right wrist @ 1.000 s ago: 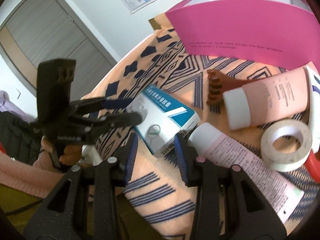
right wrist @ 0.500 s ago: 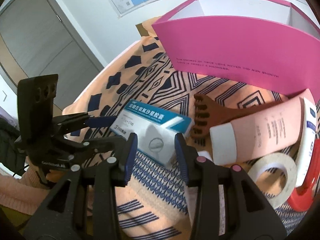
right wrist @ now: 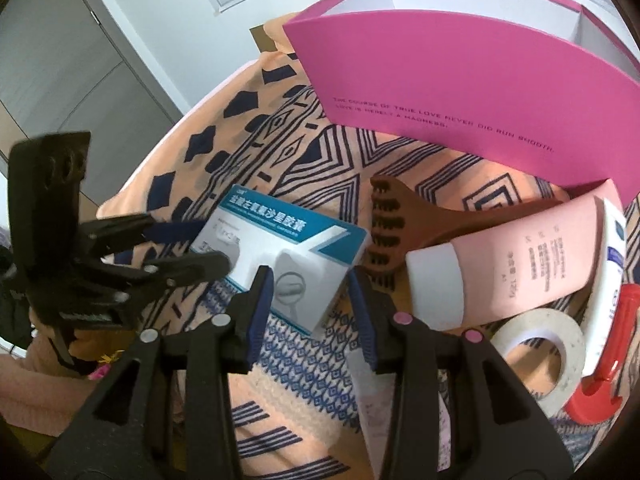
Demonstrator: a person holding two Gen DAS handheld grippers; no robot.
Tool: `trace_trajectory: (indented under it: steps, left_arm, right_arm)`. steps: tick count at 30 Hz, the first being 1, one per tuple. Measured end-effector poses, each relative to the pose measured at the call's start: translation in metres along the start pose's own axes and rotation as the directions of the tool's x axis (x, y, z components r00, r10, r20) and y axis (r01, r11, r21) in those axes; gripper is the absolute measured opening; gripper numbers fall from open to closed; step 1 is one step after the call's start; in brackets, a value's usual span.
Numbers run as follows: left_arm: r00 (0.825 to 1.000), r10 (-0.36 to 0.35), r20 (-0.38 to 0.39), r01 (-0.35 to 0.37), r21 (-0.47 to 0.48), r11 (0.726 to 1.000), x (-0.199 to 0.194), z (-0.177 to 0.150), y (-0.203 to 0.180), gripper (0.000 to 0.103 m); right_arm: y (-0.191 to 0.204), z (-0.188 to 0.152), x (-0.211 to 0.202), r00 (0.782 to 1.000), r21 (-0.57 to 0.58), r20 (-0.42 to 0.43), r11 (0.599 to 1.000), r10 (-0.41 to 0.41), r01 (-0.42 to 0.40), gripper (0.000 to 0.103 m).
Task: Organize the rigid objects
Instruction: 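Lower the white-and-teal box into the magenta box and open the right tool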
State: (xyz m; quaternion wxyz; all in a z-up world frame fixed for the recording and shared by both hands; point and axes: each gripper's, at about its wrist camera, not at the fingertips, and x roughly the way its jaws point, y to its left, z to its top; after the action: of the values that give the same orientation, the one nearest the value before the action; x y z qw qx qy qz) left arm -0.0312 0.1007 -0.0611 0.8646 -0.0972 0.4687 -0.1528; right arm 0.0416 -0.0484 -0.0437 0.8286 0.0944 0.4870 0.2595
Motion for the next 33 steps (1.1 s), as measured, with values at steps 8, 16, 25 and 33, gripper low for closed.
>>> trace_trajectory:
  steps: [8,16,25,33]
  left_arm:
    - [1.0,-0.003,-0.002,0.003,-0.012,1.0,-0.002,0.003,-0.001,0.052]
    - [0.998,-0.024,0.059,0.023,0.025,0.999,-0.016,0.024,-0.016,0.052]
    - [0.988,-0.042,0.151,0.025,0.111,0.993,-0.029,0.07,-0.048,0.052]
    - [0.975,-0.027,0.219,-0.017,0.197,0.98,-0.034,0.114,-0.074,0.052]
  right_arm:
    - [-0.001,0.002,-0.006,0.998,0.006,0.039,0.999,0.046,-0.047,0.048]
    - [-0.005,0.013,-0.039,0.992,-0.011,0.12,0.999,0.036,-0.034,0.048]
    - [-0.021,0.036,-0.082,0.974,-0.018,0.229,1.0,-0.006,0.011,0.048]
    - [-0.042,0.065,-0.112,0.945,0.001,0.326,1.0,-0.027,0.028,0.048]
